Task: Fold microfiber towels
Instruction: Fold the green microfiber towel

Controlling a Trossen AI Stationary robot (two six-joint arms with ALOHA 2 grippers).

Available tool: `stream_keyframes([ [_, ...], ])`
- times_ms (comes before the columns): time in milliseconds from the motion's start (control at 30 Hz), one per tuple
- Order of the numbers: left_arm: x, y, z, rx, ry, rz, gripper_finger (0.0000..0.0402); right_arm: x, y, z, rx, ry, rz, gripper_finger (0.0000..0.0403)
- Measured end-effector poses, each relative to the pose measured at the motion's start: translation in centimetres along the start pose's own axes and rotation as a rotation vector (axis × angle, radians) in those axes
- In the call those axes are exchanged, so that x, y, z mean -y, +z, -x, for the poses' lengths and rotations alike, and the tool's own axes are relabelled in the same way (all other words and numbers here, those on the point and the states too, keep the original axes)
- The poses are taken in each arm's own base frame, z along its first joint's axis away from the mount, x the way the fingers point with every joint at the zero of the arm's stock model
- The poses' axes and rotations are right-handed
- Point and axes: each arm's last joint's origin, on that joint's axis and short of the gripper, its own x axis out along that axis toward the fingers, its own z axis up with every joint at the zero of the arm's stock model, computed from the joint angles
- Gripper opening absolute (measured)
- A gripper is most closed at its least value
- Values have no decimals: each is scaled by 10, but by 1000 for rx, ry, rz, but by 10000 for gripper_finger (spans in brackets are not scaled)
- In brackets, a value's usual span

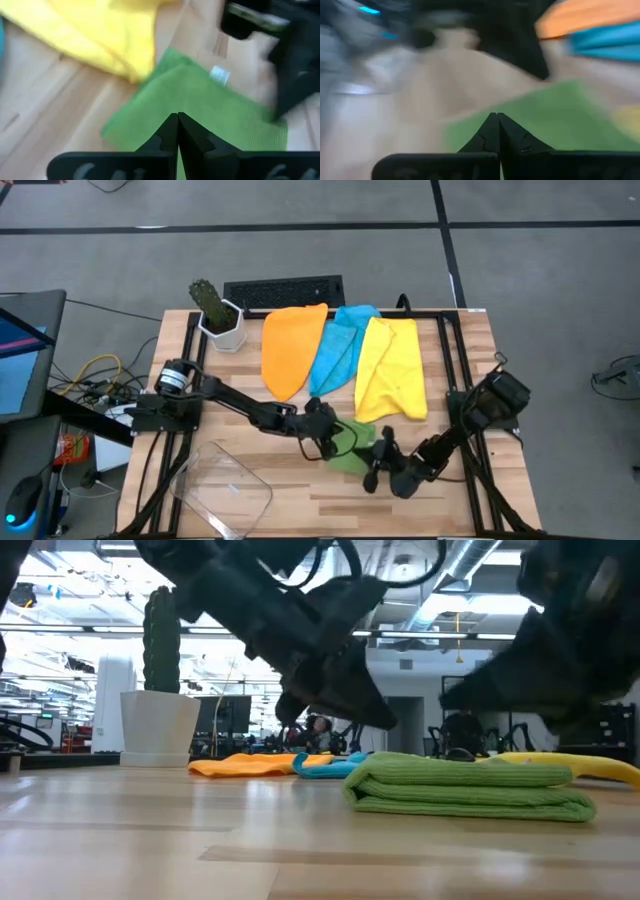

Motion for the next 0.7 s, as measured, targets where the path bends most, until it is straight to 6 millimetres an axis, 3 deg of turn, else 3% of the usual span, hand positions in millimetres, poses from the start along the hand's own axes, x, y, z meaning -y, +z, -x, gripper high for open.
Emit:
stream_keyframes([
  [133,-14,-2,-8,18,28,17,0,14,-5,-7,-55,-97,7,16],
  [233,-22,-9,-19,-11,37,21,0,25,-23,-15,-127,-150,12,20],
  [433,-35,-21,-35,-54,47,71,0,25,-35,-17,-141,-165,-129,16],
  [567,-39,-18,-36,-74,8,102,0,23,-20,-3,-214,-126,-131,24],
  [700,-38,-1,-24,-73,-46,135,0,26,12,18,-238,-109,-193,34],
])
